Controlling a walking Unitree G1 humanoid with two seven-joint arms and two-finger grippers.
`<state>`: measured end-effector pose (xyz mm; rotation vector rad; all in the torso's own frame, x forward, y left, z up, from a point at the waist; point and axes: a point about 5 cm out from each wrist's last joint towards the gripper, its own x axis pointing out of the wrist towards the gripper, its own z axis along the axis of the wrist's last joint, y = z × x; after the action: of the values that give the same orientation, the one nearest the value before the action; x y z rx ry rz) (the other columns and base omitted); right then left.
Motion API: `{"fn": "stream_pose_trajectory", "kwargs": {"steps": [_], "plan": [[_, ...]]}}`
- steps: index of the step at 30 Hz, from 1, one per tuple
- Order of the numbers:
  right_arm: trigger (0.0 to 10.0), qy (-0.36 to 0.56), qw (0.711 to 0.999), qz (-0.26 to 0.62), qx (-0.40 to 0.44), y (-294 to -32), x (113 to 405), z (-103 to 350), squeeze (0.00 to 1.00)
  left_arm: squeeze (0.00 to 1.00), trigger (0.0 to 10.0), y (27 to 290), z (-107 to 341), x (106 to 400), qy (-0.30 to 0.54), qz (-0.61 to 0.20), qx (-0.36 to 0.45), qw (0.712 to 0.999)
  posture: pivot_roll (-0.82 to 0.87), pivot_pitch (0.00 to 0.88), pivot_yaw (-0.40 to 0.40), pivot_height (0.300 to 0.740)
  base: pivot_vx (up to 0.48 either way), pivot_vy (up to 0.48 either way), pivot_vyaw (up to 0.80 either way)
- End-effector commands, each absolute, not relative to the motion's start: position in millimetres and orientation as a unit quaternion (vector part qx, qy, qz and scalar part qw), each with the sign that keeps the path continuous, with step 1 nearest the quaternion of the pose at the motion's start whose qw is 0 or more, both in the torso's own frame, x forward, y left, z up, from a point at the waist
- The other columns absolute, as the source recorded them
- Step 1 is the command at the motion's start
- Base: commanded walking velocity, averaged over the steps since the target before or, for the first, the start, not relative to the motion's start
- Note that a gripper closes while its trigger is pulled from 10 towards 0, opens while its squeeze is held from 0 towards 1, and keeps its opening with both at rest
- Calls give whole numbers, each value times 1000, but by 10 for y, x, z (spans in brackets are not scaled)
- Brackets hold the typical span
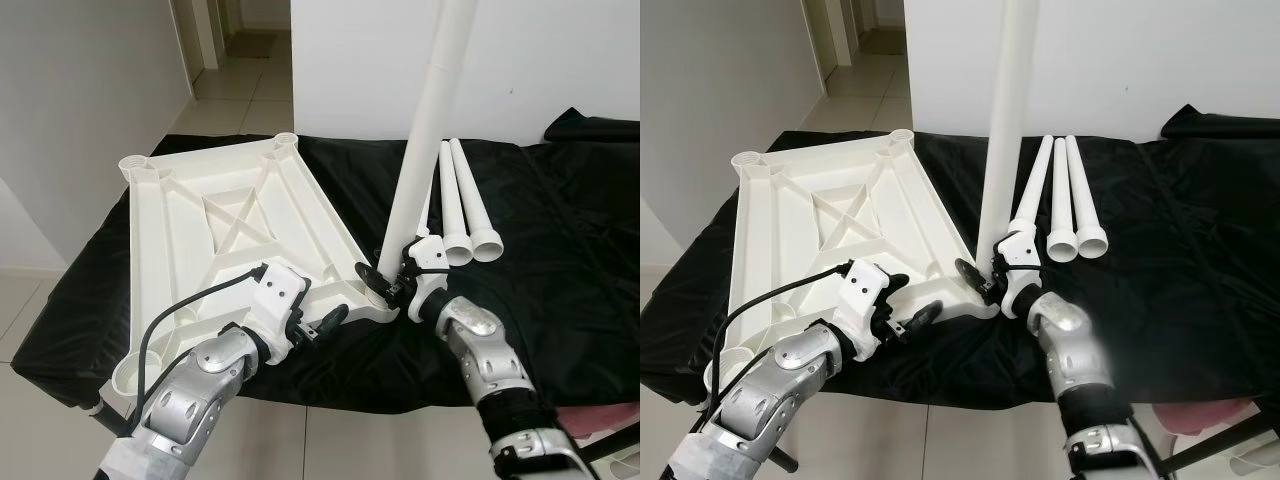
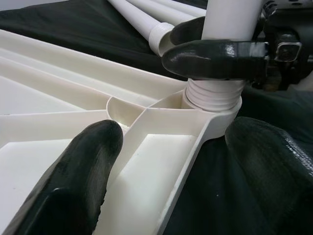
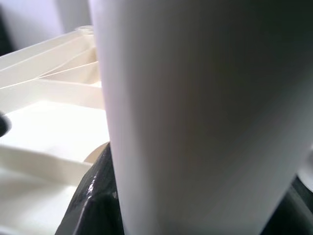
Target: Building children table
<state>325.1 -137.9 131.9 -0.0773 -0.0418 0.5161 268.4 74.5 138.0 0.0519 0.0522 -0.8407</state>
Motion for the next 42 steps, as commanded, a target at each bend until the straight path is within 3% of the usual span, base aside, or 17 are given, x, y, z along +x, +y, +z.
{"fn": "stream_pose_trajectory", "kwargs": {"steps": [1,6,7,10,12,23,24,30,31,33,34,38,42], "plan": [[10000,18,972,232,-33,-1366,3218,1177,0,0,10000,772,1391,2682,28,-419,29,907,26,12,34,740,0,0,0],[10000,28,987,155,-8,-1325,3190,1150,0,0,10000,767,1387,2654,30,-420,26,907,30,16,33,740,0,0,0],[10000,26,998,57,18,-1315,3155,1138,0,0,10000,784,1372,2631,33,-418,26,908,42,8,27,740,0,0,0],[10000,26,998,57,18,-1315,3155,1138,0,0,10000,784,1372,2631,33,-418,26,908,42,8,27,740,0,0,0],[10000,19,999,0,41,-1269,3121,1138,0,0,10000,790,1374,2631,33,-414,23,909,50,3,19,740,0,0,0],[10000,7,998,7,57,-1141,3126,1174,0,0,10000,760,1373,2613,34,-416,19,909,35,23,20,740,0,0,0],[10000,-8,998,22,60,-1156,3123,1222,1000,0,10000,765,1381,2617,33,-417,19,908,29,30,20,740,0,0,0],[10000,-47,992,95,67,-1279,3110,1404,1000,0,10000,781,1441,2642,23,-412,8,911,16,33,11,740,0,0,0],[10000,-48,990,116,69,-1349,3104,1400,753,0,10000,770,1443,2636,22,-412,5,911,20,30,7,740,0,0,0],[10000,-48,989,119,70,-1362,3100,1397,753,0,10000,763,1443,2631,21,-412,6,911,20,30,7,740,0,0,0],[10000,-48,987,141,56,-1403,3095,1388,0,0,10000,762,1460,2624,19,-415,2,910,20,28,5,740,0,0,0],[10000,-51,982,182,27,-1482,3089,1386,0,0,10000,760,1487,2605,15,-422,-4,906,16,28,5,740,0,0,0],[10000,-49,959,279,-10,-1609,3123,1459,0,0,10000,733,1485,2592,13,-436,0,900,7,16,1,740,0,0,0]]}}
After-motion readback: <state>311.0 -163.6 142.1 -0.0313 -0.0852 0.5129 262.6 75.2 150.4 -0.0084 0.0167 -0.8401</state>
